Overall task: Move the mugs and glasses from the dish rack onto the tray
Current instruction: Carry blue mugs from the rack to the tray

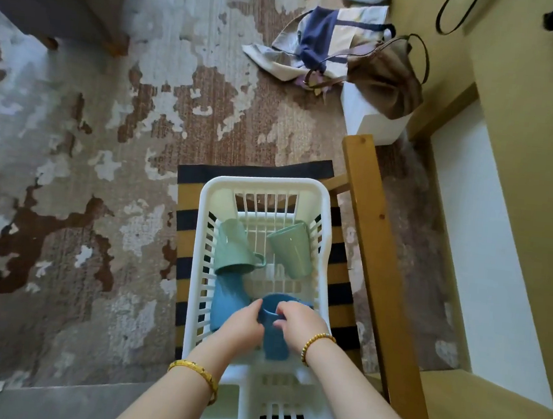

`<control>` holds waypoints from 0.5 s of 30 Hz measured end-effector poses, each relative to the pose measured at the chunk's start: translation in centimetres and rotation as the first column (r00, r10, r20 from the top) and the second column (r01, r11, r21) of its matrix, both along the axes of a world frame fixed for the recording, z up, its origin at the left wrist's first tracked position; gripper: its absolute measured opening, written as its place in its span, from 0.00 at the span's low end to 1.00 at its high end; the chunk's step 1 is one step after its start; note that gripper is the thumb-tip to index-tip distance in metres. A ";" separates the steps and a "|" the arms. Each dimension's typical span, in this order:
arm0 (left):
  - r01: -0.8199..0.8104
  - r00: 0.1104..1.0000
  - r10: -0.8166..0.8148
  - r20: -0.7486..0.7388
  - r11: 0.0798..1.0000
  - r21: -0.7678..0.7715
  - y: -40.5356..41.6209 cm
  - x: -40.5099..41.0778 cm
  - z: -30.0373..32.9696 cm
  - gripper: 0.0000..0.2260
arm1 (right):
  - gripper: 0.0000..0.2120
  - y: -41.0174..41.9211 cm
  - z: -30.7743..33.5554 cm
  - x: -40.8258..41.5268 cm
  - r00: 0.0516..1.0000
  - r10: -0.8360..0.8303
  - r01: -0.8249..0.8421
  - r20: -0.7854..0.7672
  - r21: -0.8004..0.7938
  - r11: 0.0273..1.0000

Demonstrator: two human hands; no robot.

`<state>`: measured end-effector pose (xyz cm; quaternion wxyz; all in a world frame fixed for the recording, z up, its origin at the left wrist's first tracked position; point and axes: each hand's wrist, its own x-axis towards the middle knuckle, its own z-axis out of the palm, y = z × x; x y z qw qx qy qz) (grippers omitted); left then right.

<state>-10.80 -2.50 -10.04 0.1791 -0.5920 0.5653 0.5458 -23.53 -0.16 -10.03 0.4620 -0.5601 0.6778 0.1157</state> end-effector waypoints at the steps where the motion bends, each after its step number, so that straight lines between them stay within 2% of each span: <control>1: -0.031 0.999 0.031 -0.020 0.999 -0.007 -0.2 0.1 0.4 0.26 | 0.04 0.0 0.6 0.1 0.999 -0.034 0.034 0.006 -0.035 0.999; 4: -0.146 0.984 0.144 -0.103 0.989 -0.017 -0.9 0.8 2.1 0.27 | 0.07 -0.5 2.9 0.4 0.984 -0.169 0.175 0.054 -0.141 0.974; 6: -0.221 0.960 0.215 -0.181 0.975 -0.012 -1.6 1.2 3.9 0.27 | 0.07 -1.0 5.1 0.6 0.936 -0.316 0.340 0.153 -0.162 0.926; 9: -0.243 0.934 0.230 -0.274 0.970 -0.011 -2.2 2.1 7.4 0.26 | 0.06 -1.8 8.9 0.6 0.808 -0.513 0.570 0.290 -0.166 0.805; 12: -0.176 0.922 0.145 -0.359 0.983 -0.054 -2.2 3.2 11.3 0.32 | 0.05 -2.6 13.0 0.6 0.610 -0.660 0.767 0.438 -0.119 0.630; 15: -0.164 0.888 0.094 -0.449 0.979 -0.120 -2.3 4.2 15.5 0.39 | 0.06 -2.9 17.3 0.4 0.505 -0.698 0.835 0.508 -0.081 0.545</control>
